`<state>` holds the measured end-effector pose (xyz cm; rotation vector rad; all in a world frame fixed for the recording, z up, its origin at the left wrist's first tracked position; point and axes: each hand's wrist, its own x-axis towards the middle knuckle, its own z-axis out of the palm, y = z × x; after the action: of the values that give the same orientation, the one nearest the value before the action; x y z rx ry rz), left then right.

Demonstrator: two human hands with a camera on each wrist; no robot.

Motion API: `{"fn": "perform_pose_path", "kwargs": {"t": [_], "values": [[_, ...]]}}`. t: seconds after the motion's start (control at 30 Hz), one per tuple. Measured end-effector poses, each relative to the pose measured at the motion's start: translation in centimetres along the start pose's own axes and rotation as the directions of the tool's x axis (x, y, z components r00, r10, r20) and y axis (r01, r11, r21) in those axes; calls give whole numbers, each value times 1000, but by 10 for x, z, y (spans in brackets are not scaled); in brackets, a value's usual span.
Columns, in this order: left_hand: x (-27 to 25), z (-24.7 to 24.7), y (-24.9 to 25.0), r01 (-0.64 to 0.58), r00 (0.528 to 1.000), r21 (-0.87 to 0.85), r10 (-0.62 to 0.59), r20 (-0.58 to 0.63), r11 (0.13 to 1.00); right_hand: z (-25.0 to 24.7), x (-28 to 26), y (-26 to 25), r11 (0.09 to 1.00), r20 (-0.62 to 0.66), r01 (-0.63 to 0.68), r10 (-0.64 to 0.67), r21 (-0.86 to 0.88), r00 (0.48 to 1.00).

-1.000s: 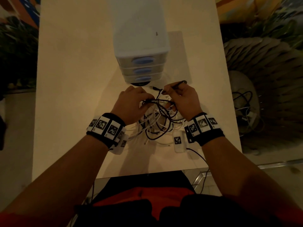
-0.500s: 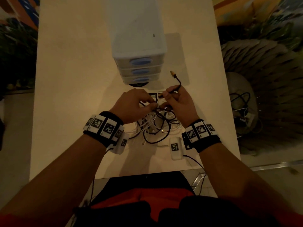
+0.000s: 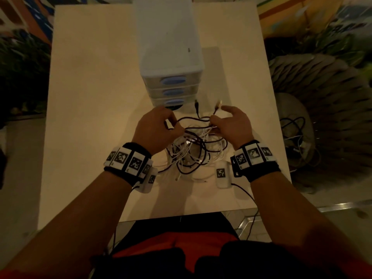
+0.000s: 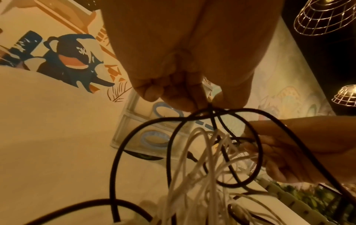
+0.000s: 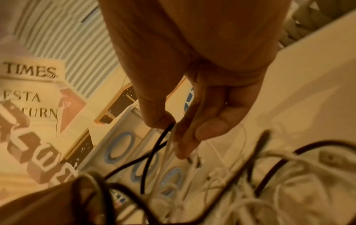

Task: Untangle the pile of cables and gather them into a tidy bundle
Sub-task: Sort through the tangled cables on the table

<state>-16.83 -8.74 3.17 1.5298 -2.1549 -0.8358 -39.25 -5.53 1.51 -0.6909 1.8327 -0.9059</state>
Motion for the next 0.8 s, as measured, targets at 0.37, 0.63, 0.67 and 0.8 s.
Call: {"fn": "perform_pose_path", "kwargs": {"t": [0.37, 0.63, 0.67, 0.8], "values": [[-1, -12, -9, 10, 998, -254, -25, -54, 967, -5, -5, 12, 791, 50, 325, -351, -518, 935], [-2, -16, -6, 22, 999, -489, 5, 54, 872, 12, -19, -17, 596, 277, 706, -655, -383, 703], [-3, -18, -5, -5, 997, -473, 40, 65, 881, 15, -16, -17, 565, 328, 708, -633, -424, 702], [-4, -24, -4, -53, 997, -407, 71, 31, 912, 11, -7, -31, 557, 361, 655, -552, -511, 751]]}}
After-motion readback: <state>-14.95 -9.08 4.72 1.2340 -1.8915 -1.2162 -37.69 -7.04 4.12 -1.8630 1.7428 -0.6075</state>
